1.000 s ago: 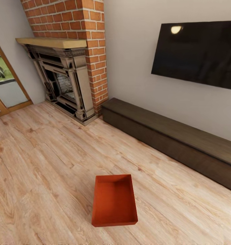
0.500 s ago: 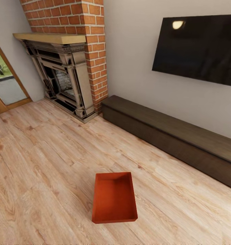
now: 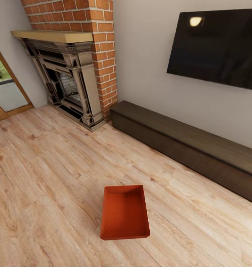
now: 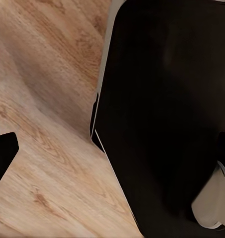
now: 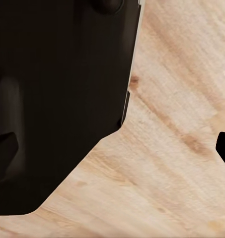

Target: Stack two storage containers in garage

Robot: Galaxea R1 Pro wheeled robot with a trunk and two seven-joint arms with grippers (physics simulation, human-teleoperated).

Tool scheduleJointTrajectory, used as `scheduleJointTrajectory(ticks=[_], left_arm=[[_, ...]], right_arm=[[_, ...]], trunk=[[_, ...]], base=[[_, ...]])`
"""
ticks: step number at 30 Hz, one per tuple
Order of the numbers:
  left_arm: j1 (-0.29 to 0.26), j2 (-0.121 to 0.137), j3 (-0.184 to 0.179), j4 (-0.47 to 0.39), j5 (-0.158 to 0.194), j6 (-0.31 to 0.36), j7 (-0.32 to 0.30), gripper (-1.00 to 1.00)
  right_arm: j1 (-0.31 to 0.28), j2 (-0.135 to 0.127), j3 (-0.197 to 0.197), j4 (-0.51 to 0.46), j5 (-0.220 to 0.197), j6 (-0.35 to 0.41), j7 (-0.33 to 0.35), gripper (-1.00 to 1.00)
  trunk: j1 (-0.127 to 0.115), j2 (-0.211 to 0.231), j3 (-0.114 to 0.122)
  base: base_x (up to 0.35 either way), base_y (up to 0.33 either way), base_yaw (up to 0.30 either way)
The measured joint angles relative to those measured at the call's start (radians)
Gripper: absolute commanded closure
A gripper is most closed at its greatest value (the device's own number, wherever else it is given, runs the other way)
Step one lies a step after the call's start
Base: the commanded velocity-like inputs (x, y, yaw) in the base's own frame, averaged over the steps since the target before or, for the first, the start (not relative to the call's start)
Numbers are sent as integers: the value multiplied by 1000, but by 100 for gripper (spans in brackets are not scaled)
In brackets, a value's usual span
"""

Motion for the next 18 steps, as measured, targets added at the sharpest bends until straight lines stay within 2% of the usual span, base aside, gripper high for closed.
scheduleJointTrajectory(ticks=[18], left_arm=[[0,0,0,0,0,0,0,-100]], right_arm=[[0,0,0,0,-1,0,-3,-100]], trunk=[[0,0,-29]], base=[[0,0,0]])
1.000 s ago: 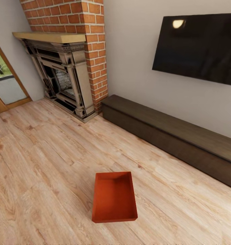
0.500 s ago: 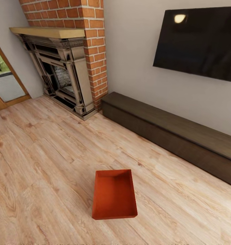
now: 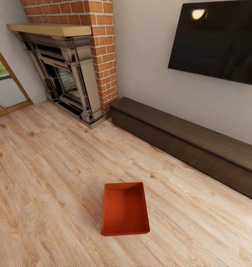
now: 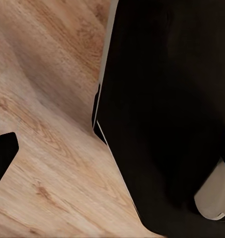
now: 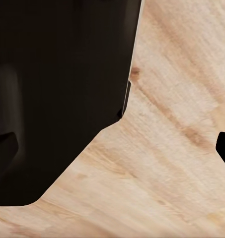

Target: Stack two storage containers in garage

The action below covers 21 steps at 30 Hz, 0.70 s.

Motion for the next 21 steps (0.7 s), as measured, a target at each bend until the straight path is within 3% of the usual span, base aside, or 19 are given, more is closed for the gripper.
scheduleJointTrajectory(ticks=[10,21], left_arm=[[0,0,0,0,0,0,0,-100],[0,0,0,0,0,0,0,-100]], right_arm=[[0,0,-1,0,-2,-1,-6,-100],[0,0,-2,0,-2,1,-9,-100]], trunk=[[0,0,-16],[0,0,-18]], base=[[0,0,0],[0,0,0]])
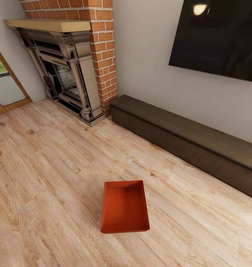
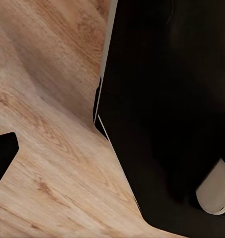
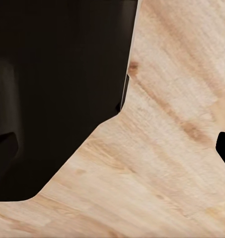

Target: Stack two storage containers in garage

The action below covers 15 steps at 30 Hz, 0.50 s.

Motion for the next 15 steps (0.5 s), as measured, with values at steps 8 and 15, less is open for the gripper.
scheduleJointTrajectory(ticks=[8,15], left_arm=[[0,0,0,0,-1,0,0,-100],[0,0,-2,-3,-9,2,-6,-100]], right_arm=[[0,5,-3,0,1,-1,1,-100],[-1,5,-5,-25,1,7,-9,-100]], trunk=[[0,0,0],[0,0,0]], base=[[0,0,0],[0,0,0]])
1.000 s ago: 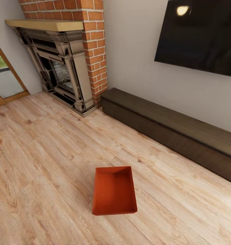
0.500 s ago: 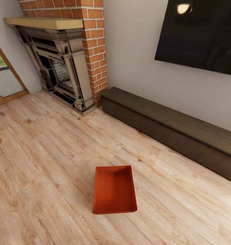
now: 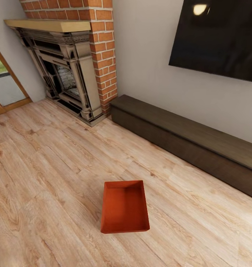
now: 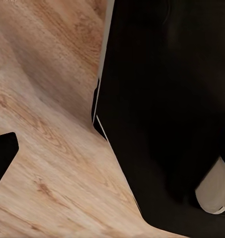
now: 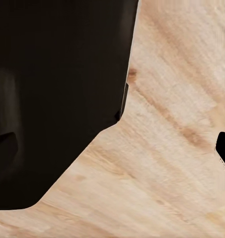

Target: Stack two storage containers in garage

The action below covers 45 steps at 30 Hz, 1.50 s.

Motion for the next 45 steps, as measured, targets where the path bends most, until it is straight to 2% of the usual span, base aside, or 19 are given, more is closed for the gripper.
scheduleJointTrajectory(ticks=[2,3,5,7,8,10,14,16,18,20,22,23,24,25,28,29,31,37,45], left_arm=[[0,19,0,-10,2,6,-5,-100],[-1,75,2,-111,3,17,-7,-100],[-1,140,4,-229,11,61,-4,-100],[-5,178,3,-291,28,123,-1,-100],[-5,188,3,-304,37,149,0,-100],[-17,214,3,-330,71,236,2,-100],[-133,218,2,-341,102,291,4,-100],[-269,188,1,-329,109,303,20,-100],[-297,161,0,-326,108,305,35,-100],[-334,111,-1,-324,106,305,59,-100],[-353,57,-2,-323,102,297,76,-100],[-364,3,-7,-321,85,265,86,-100],[-367,-40,-6,-321,69,239,89,-100],[-369,-51,-6,-320,46,213,91,-100],[-372,-73,-7,-319,-15,172,93,-100],[-372,-83,-7,-309,-52,156,94,-100],[-372,-88,-7,-301,-68,149,94,-100],[-373,-87,-5,-312,-83,84,96,-100],[-372,-86,-7,-315,-85,70,96,-100]], right_arm=[[2,-3,-4,-66,-8,16,-11,-100],[-14,-11,-27,-164,-48,115,-30,-100],[-71,-41,-47,-253,-79,154,-38,-100],[-158,-56,-53,-273,-92,164,-43,-100],[-184,-59,-54,-277,-95,165,-44,-100],[-295,-65,-58,-285,-103,159,-56,-100],[-425,-64,-61,-268,-108,132,-82,-100],[-505,-12,-59,-229,-109,113,-94,-100],[-522,22,-59,-218,-107,105,-96,-100],[-536,67,-54,-207,-101,94,-96,-100],[-543,106,-45,-200,-94,87,-96,-100],[-547,141,-36,-185,-81,80,-96,-100],[-548,154,-35,-176,-75,74,-96,-100],[-549,161,-34,-169,-72,67,-96,-100],[-550,169,-35,-154,-67,46,-95,-100],[-550,173,-35,-138,-65,29,-95,-100],[-550,176,-36,-130,-64,20,-95,-100],[-549,172,-37,-120,-63,-35,-94,-100],[-549,165,-36,-119,-63,-43,-94,-100]], trunk=[[0,0,0],[0,0,0],[0,0,0],[0,0,0],[0,0,0],[0,0,0],[0,0,0],[0,0,0],[0,0,0],[0,0,0],[0,0,0],[0,0,0],[0,0,0],[0,0,0],[0,0,0],[0,0,0],[0,0,0],[0,0,0],[0,0,0]], base=[[0,0,0],[0,0,0],[0,0,0],[0,0,0],[0,0,0],[0,0,0],[0,0,0],[0,0,0],[0,0,0],[0,0,0],[0,0,0],[0,0,0],[0,0,0],[0,0,0],[0,0,0],[0,0,0],[0,0,0],[0,0,0],[0,0,0]])
